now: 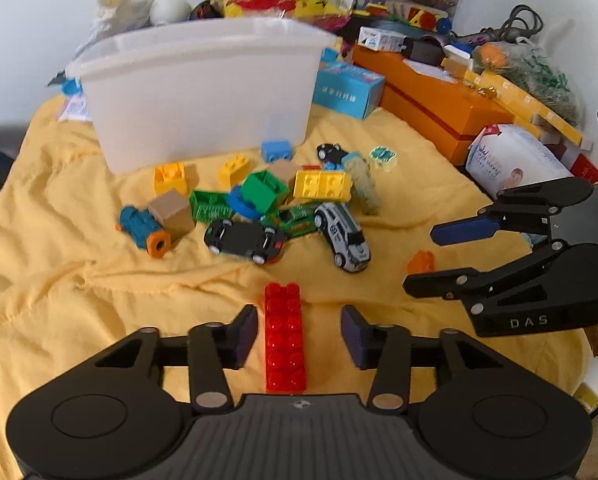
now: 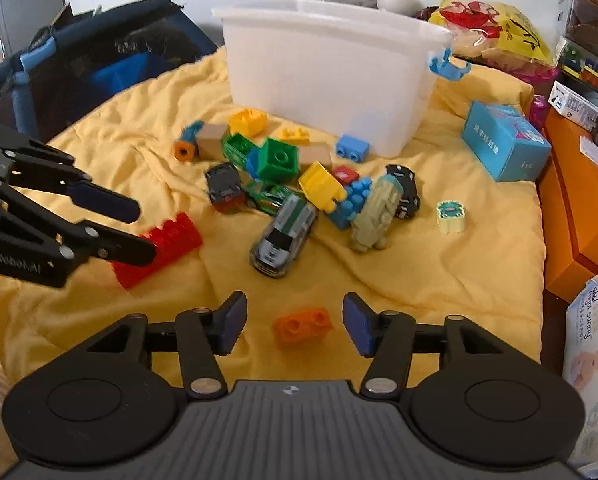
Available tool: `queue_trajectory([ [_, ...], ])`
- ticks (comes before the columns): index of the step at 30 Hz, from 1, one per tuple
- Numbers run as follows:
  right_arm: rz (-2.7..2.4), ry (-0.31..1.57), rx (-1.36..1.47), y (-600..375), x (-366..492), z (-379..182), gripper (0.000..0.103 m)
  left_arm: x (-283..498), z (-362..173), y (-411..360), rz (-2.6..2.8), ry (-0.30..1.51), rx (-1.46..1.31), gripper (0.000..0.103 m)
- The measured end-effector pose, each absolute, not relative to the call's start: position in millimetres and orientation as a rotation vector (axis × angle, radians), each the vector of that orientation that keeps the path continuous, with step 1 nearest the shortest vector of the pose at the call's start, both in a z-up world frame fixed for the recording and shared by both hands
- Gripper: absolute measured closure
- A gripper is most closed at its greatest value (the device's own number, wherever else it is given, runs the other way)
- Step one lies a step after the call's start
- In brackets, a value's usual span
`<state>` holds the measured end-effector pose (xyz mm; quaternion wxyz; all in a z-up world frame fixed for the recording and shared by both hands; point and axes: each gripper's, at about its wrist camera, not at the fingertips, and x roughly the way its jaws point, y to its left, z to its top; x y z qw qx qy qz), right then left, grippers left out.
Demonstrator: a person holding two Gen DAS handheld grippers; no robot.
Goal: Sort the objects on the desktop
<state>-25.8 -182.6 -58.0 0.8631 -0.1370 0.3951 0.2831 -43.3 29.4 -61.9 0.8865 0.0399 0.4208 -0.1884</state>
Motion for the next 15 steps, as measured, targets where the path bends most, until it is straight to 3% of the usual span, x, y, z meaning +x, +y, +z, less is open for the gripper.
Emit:
queue_trajectory([
  [8,0.444,0.917,-0.165,-187.3,-23.2,-50.2,0.047,-43.6,-61.5,28.4,-0.377,0.898,0.106,0.050],
  [15,0.376,1.043,0.005,-195.0,-13.6,-60.2,0.059,-38.4,-70.7,24.8,-0.369,0.928,0.121,0.050],
])
